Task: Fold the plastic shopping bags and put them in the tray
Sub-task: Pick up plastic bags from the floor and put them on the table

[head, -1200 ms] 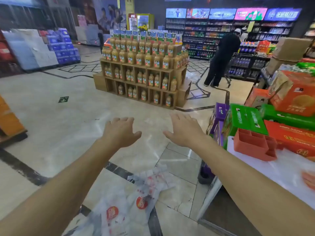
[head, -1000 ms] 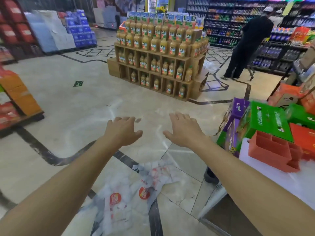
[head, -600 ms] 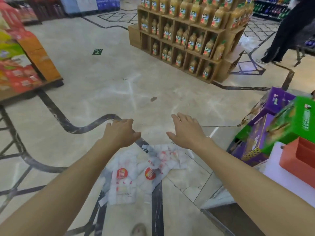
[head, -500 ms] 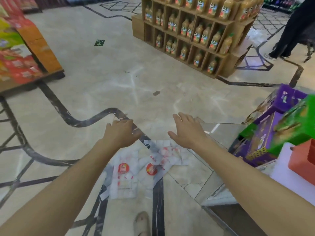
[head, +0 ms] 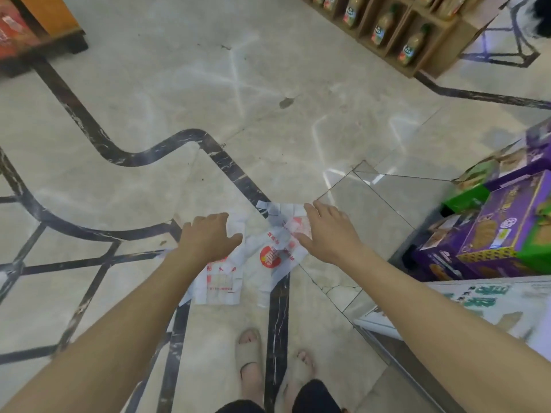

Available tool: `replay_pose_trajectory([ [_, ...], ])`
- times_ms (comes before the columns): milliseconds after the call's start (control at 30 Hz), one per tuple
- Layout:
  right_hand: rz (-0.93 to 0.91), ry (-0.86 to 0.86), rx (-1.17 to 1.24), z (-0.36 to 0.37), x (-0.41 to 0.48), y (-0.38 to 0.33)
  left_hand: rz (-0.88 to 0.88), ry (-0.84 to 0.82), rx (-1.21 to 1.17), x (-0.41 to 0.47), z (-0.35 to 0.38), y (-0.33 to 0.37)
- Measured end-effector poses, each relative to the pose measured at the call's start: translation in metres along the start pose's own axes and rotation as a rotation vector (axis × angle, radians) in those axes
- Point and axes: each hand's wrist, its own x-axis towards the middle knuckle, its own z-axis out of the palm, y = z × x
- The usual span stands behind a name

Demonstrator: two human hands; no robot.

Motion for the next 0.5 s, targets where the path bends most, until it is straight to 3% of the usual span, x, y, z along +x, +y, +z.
replay_pose_trajectory([
  [233, 0.009, -0.099, 0.062, 0.09, 0.056, 0.025, -0.064, -0.118, -0.019, 0.066, 0.088, -0.009],
  [500, -0.025, -0.204, 0.082, 0.241, 0.122, 0.067, -0.194, -0.139, -0.107, 0.149, 0.225, -0.02],
])
